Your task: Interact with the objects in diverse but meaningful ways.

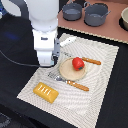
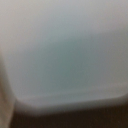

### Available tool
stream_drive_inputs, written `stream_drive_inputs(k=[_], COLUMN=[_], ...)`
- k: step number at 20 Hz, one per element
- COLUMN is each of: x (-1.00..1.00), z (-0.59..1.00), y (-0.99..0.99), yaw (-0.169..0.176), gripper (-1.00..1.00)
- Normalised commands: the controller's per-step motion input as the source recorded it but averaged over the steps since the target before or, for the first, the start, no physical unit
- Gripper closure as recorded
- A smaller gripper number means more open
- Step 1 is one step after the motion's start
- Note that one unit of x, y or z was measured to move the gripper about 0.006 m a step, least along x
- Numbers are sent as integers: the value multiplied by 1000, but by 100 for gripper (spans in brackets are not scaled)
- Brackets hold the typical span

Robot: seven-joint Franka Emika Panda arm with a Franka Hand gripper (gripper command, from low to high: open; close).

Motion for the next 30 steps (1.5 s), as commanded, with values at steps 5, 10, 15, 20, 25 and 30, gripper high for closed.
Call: stream_drive_inputs(k=[5, 10, 15, 20, 25, 30], x=[88, 509, 439, -149, -327, -158], z=[474, 340, 99, -223, -279, -263], y=[307, 610, 682, 408, 333, 409], yaw=[19, 43, 92, 93, 72, 70], gripper=[-100, -100, -100, -100, -100, -100])
